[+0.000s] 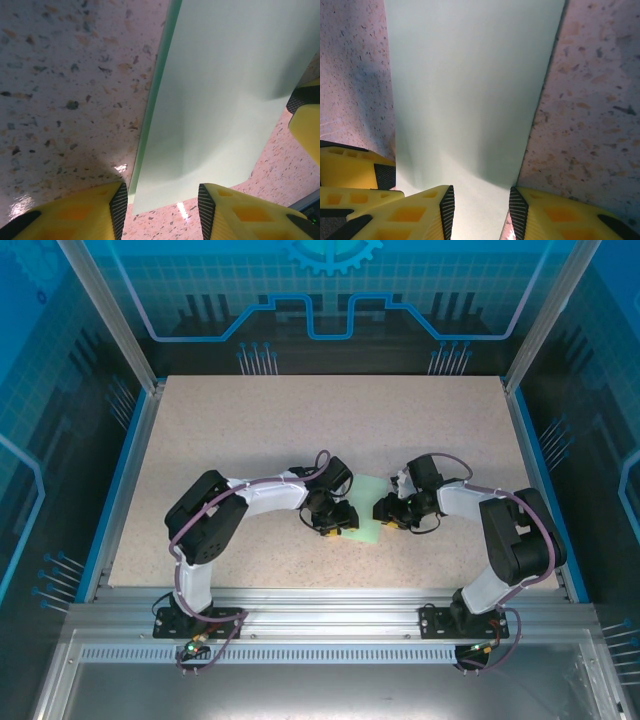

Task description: Fold a paper plane with a square sheet of paper (pick it up from the middle)

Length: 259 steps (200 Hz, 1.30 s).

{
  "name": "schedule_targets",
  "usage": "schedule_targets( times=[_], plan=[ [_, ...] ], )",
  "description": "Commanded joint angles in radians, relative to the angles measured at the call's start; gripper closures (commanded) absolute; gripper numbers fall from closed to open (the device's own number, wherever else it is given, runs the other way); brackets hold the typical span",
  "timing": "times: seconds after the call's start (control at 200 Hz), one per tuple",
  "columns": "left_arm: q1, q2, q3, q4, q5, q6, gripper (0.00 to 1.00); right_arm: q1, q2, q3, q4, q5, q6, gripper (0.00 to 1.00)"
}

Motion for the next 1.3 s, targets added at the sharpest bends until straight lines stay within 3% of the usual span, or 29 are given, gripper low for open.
schedule_targets(
  times=[0.0,0.98,1.29],
  plan=[
    [-0.015,0.01,0.017,0.008,0.026,0.009,0.55,-0.002,0.04,-0.009,-0.018,0.02,-0.019,0.61],
    [-0.014,-0.032,0.036,0.044,-0.008,0.018,0.57,-0.003,0.031,-0.005,-0.02,0.014,-0.023,0.61],
    [0.029,0.01,0.085,0.09,0.011,0.003,0.58,-0.003,0.005,0.002,-0.023,0.008,-0.031,0.59]
  ],
)
